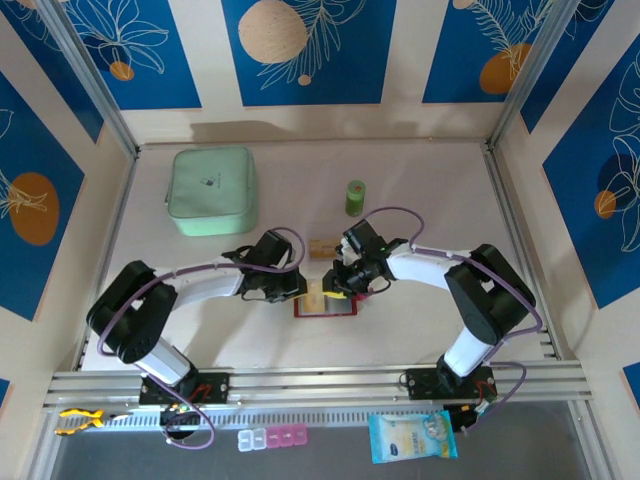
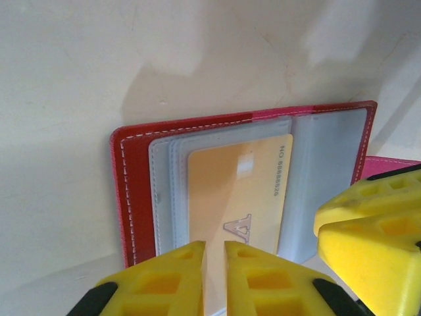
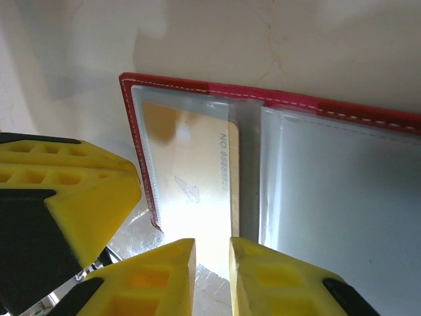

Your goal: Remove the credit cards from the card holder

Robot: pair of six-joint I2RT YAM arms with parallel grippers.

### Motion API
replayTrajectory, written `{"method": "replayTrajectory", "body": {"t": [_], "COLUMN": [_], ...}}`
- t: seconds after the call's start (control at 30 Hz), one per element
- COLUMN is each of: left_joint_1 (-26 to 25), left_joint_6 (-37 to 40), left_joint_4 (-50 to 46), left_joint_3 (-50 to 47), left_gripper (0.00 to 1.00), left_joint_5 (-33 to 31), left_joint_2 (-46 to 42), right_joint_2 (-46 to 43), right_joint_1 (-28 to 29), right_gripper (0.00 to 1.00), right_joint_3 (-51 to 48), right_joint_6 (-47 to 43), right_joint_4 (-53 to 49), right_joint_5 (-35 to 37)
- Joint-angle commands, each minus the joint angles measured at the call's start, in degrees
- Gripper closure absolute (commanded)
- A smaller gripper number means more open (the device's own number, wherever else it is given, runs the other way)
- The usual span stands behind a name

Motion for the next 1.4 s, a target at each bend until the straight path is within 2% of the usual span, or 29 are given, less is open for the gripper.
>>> {"method": "replayTrajectory", "body": {"t": [0.0,0.4,1.37], "left_joint_1": [0.5,0.5,0.6], "left_joint_6": [0.9,1.5,1.2], "left_joint_4": [-1.2,-2.2,-1.9], "left_joint_3": [0.4,-0.2,-0.8], "left_gripper": [0.87,0.92,0.92], "left_joint_5": [-0.3,-1.0,-1.0], "left_joint_2": [1.1,2.5,1.9], "right_joint_2": [1.3,3.0,6.5], "right_joint_1": [0.5,0.7,2.5], "right_gripper": [0.79,0.8,0.8], "right_joint_3": [1.5,2.0,3.1], "right_joint_6": [-0.7,-1.1,-2.2], "right_joint_4": [0.7,2.0,1.3], "right_joint_5": [-1.8,-2.6,-2.3]}}
